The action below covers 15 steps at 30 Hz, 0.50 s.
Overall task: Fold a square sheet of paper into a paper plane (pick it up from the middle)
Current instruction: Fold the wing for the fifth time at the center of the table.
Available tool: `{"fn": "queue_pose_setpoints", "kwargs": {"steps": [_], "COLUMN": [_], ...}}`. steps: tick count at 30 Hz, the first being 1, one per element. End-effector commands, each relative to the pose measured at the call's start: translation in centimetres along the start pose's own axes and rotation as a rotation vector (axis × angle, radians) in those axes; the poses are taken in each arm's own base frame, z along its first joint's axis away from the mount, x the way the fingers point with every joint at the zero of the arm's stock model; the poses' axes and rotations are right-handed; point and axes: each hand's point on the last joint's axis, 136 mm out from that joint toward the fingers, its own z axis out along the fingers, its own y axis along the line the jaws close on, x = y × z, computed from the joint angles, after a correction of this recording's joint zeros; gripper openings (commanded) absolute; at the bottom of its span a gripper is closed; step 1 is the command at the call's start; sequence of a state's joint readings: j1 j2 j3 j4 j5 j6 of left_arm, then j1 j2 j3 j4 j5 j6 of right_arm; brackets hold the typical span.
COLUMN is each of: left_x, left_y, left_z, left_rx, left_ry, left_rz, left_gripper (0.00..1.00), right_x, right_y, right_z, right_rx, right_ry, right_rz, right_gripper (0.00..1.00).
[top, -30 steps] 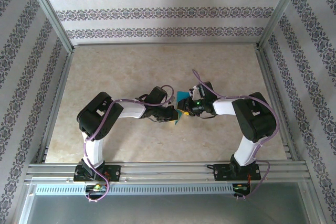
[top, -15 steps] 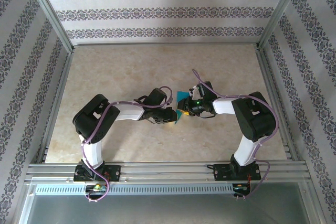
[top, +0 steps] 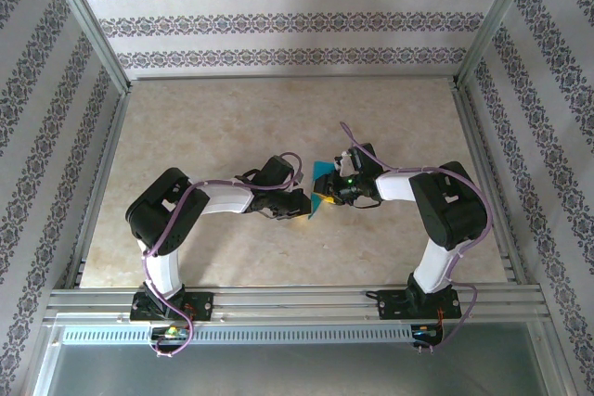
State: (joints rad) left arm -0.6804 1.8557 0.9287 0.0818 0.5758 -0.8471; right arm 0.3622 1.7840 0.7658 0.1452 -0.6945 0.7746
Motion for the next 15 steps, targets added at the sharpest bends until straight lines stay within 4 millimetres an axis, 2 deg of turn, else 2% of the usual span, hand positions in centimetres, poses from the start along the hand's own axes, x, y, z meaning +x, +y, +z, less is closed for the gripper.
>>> {"fn": "queue_pose_setpoints", "kwargs": {"steps": [1,6,10,15], "left_x": [-0.3,-0.6,-1.7,-1.9], "left_y": [-1.4,-1.1,-2.0,-3.7], "left_z": [-0.8,-2.2,-4.0,-3.2], "left_rx": [0.040,-0.007,-0.020,0.053], "left_ry": [-0.014,-0.038,-0.100,-0.107], "left_rz": [0.001,0.018,0.051,0.045], "left_gripper": [0.14,0.18,0.19,0.14], "right_x": [0.5,0.5,0.5,0.4], "right_y": [-3.1,-3.1,-3.1,-2.9], "right_z": [0.8,0.8,0.8,0.7], "right_rx": [0.101,0.106,0.107,0.105], "right_ry": [0.012,0.015,0.018,0.017], "right_rz": [0.033,0.041,0.047,0.052], "right_gripper": [0.36,0.36,0.36,0.35]}}
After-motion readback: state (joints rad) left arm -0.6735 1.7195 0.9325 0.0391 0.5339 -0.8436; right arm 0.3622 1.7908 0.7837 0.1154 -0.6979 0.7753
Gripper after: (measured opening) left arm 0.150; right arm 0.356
